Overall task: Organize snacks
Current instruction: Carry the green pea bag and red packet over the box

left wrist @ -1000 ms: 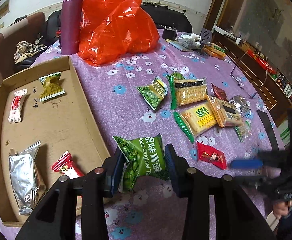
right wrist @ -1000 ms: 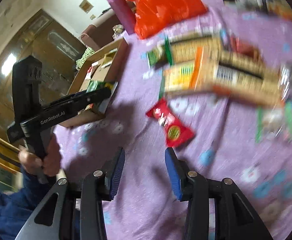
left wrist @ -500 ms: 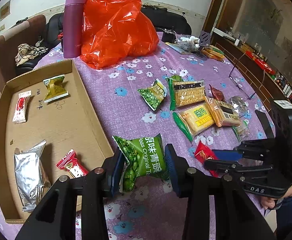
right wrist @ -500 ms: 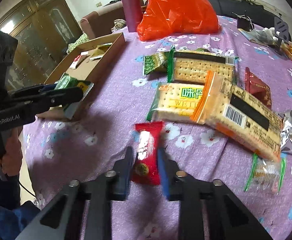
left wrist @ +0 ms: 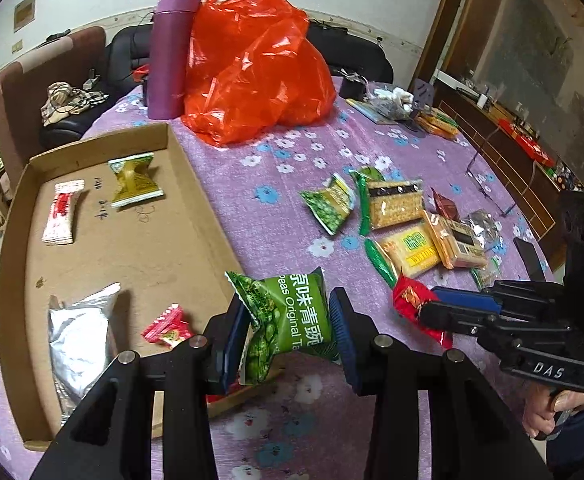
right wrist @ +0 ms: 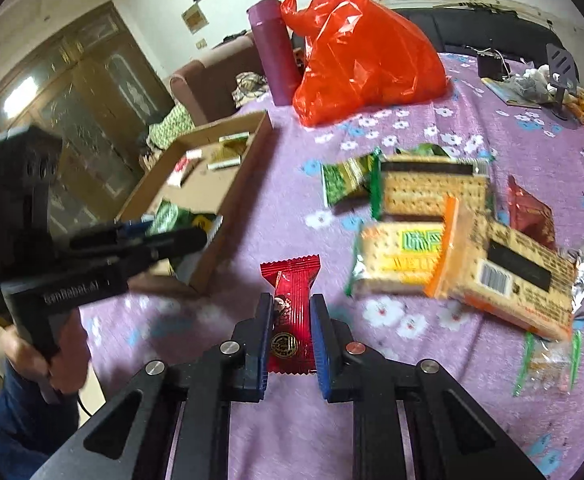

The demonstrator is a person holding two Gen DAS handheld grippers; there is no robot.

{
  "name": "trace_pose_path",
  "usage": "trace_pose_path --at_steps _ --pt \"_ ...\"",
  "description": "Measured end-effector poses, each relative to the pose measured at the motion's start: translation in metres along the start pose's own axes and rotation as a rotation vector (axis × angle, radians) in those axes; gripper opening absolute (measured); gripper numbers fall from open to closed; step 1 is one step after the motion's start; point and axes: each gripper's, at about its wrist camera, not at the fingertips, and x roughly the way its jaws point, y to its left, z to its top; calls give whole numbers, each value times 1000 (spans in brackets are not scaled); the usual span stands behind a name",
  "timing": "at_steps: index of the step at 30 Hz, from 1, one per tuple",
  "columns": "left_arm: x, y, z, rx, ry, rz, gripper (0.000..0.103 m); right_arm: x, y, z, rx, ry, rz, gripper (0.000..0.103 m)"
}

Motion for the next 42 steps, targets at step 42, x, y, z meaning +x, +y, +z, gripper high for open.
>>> trace_pose_path --at_steps 42 --pt "18 130 12 -235 -1 144 40 156 69 89 138 71 101 21"
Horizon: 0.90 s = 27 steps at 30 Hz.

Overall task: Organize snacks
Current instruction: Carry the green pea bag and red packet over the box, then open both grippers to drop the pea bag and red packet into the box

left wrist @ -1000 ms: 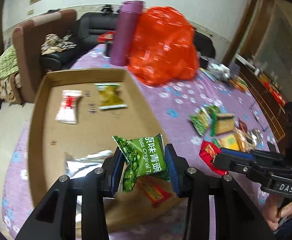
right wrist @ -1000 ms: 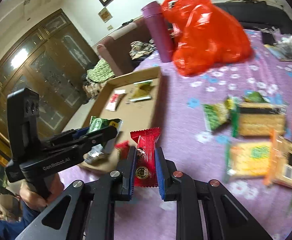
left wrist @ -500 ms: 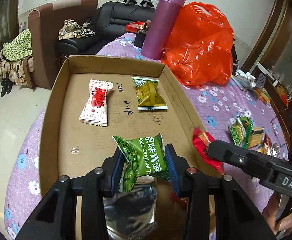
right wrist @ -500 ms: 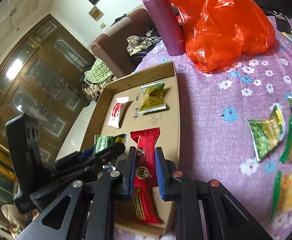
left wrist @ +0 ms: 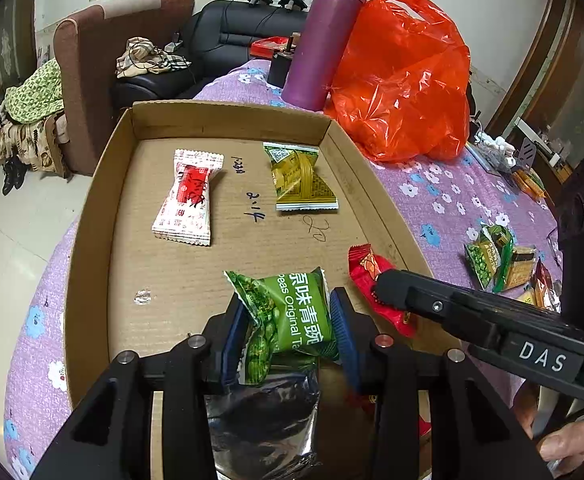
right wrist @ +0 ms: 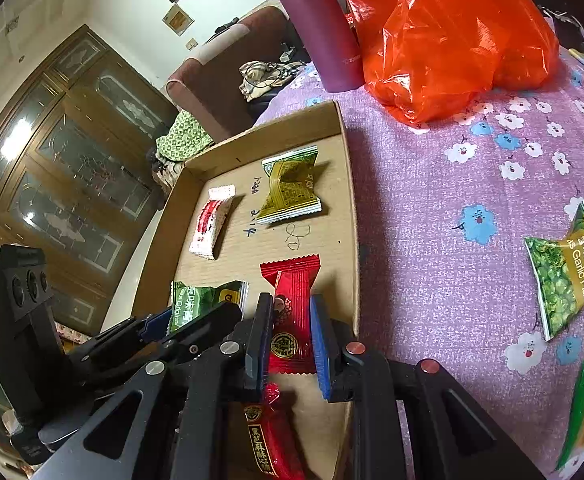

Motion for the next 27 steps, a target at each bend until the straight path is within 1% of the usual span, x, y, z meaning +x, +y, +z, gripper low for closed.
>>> trace_pose_path --at_steps 8,11,12,14,16,18,20,23,25,27 --pt "2 0 -1 -8 7 9 42 -2 0 0 0 1 5 22" --pt "-1 -1 -2 -10 3 11 44 -10 -2 -1 6 -9 12 22" --pt "-2 -2 -2 -10 1 8 45 -14 -3 -2 8 -15 14 22" --pt "-8 -6 -2 -2 -10 4 50 -24 -4 -3 11 -29 28 22" --pt "-14 -11 -2 13 -29 5 54 -36 -8 -5 13 -52 19 22" --pt "-21 -16 -2 26 -42 4 55 -48 -15 -7 10 -59 17 22" --pt "-27 -22 -2 33 -50 -5 55 -58 -25 -9 10 -66 -25 22" --pt "-33 -31 -4 48 -56 -25 55 -76 -51 -10 31 -71 -94 22" --pt "-35 -39 -5 63 -55 -35 55 -87 -69 -11 41 -68 -170 22" --pt "-37 -50 -7 89 -56 -41 55 -92 -85 -9 30 -32 -257 22"
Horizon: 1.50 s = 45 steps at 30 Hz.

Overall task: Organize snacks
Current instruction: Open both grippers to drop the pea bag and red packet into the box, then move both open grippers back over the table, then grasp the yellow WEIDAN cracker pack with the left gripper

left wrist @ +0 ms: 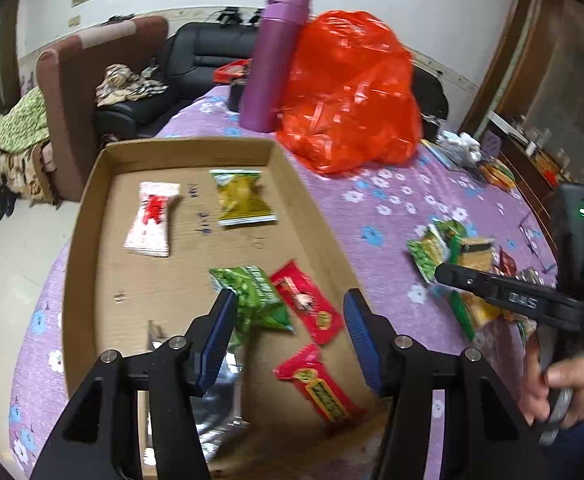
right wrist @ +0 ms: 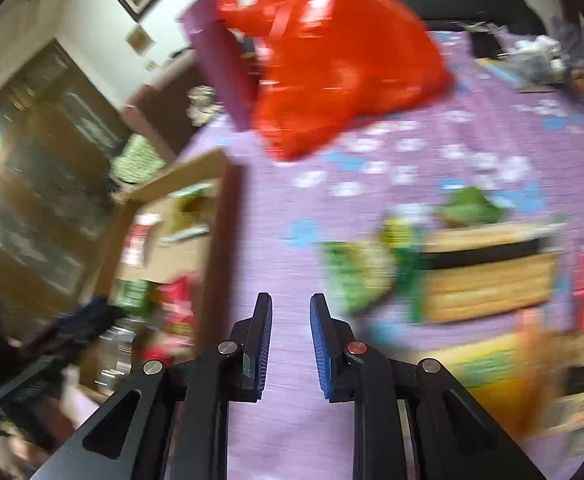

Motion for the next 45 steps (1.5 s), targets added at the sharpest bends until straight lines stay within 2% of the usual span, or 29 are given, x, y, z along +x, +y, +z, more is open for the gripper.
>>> trace_pose_path --at_steps 3,7,11,15,17,18,20,22,24,27,30,33,38,40,42,44,45 --pt "1 -16 -2 29 6 -21 55 -1 -26 -1 20 43 -39 22" --pt "3 -39 -7 76 27 -53 55 -5 -27 -10 -31 79 -41 22" --pt "3 -57 -13 118 42 -84 55 -17 -17 -36 -87 144 18 24" --pt "5 -73 -17 154 61 -117 57 -45 -20 -79 -115 155 53 24" --pt "7 -84 -20 171 75 -145 58 -59 -29 -93 -94 153 99 24" --pt "8 -90 -21 183 83 -160 59 -71 -35 -99 -72 134 138 24" --pt "10 -106 -26 206 105 -198 64 -93 -48 -106 -37 77 165 24" --pt "14 -125 -33 229 138 -245 69 -119 -67 -109 3 -15 122 29" --pt "21 -144 -40 251 173 -269 71 -136 -86 -109 50 -79 83 37" --pt "37 -172 -48 267 226 -279 71 -151 -113 -111 128 -136 53 37" --pt "50 -201 -55 292 255 -259 71 -157 -134 -112 194 -169 49 37" --pt "61 -221 -61 323 277 -221 77 -160 -150 -114 228 -191 35 37" --pt "82 -247 -61 366 270 -124 78 -161 -167 -110 234 -213 -43 37" --pt "90 -251 -61 370 275 -119 78 -156 -174 -108 231 -198 -51 40" --pt "93 -253 -62 388 240 -72 78 -149 -176 -108 229 -180 -49 40" --pt "92 -251 -64 405 218 -65 74 -142 -172 -108 201 -163 -55 41" --pt "90 -248 -65 407 208 -62 67 -139 -169 -108 189 -159 -64 43"
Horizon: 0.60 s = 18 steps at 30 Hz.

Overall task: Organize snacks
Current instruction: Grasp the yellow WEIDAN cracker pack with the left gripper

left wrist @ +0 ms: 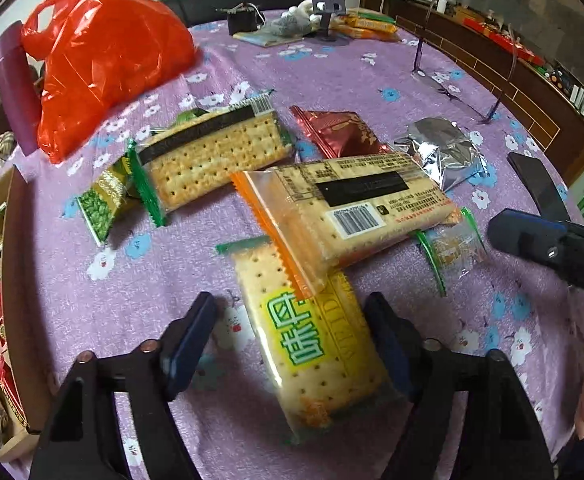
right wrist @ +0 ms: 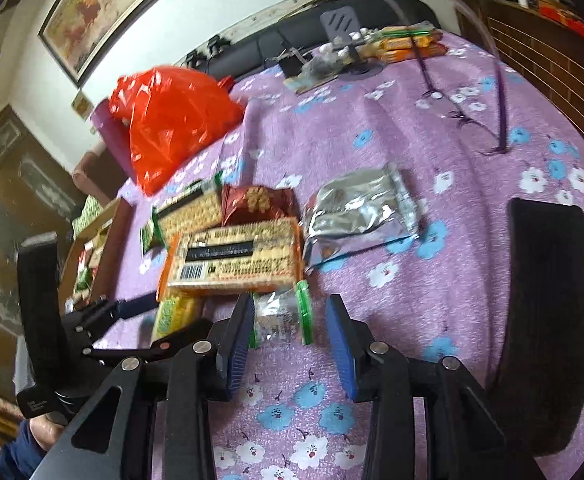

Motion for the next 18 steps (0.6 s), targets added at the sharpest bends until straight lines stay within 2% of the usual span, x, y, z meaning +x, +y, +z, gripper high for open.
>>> trace_pose_path --at_steps 1,3,8,10,14,17,18 --pt "-3 3 -3 3 -9 1 55 3 4 -1 -26 4 -17 45" --pt "-9 11 -9 6 -12 6 45 8 10 -4 -63 9 -34 50" --pt "-19 33 -24 -17 -19 6 45 25 27 -7 -146 30 -76 54" --pt "-22 38 -28 -25 -23 2 45 34 32 -10 -186 38 -144 54" --pt "-23 40 -31 -18 -30 -4 46 35 33 -9 -196 38 -163 55" --pt "-20 38 -26 -21 -32 4 50 34 35 -12 -211 40 -178 54" --pt "-19 38 -25 -19 -34 11 50 34 36 -13 -217 37 -187 52"
